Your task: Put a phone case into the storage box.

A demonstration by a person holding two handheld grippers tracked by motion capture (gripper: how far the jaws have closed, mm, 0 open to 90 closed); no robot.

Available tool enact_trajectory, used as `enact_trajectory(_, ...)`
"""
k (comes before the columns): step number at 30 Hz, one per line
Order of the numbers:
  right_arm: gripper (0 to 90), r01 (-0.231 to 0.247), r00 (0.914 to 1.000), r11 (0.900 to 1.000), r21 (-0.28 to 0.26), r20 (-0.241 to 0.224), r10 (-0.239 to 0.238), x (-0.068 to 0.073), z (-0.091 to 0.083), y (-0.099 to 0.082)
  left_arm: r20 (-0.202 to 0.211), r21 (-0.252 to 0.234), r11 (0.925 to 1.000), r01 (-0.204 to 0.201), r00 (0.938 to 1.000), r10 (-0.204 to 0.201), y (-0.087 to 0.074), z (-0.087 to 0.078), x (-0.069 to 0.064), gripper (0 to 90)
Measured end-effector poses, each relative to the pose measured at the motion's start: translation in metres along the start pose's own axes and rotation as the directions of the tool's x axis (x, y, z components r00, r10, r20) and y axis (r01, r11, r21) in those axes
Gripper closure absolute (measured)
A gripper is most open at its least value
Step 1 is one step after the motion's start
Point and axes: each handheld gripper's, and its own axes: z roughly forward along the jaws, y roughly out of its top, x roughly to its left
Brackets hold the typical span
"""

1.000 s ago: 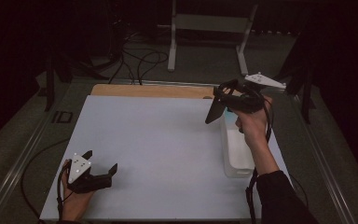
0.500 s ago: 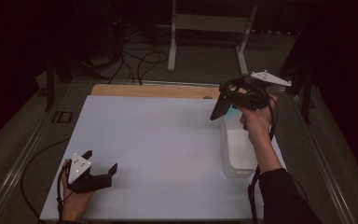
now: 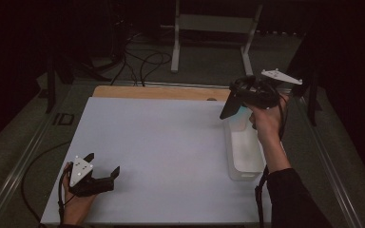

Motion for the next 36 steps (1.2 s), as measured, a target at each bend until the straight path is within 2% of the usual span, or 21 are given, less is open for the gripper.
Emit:
enact_trajectory(17, 14.1, -0.011, 0.9962, 0.9998, 0.016, 0.087, 0.009, -0.017, 0.004, -0.003, -0.002, 0.0, 1.0, 0.0, 1.0, 0.0, 0.0, 0.0, 0.0, 0.0)
enact_trajectory(20, 14.1, -0.011, 0.996, 0.9998, 0.017, 0.089, 0.009, -0.017, 0.005, -0.003, -0.002, 0.0, 1.0, 0.0, 1.0, 0.0, 0.0, 0.0, 0.0, 0.0)
enact_trajectory(36, 14.1, -0.01, 0.987, 0.9991, 0.042, 0.161, 0.003, -0.029, 0.012, -0.006, -0.005, -0.001, 1.0, 0.001, 1.0, -0.001, 0.0, 0.0, 0.0, 0.1)
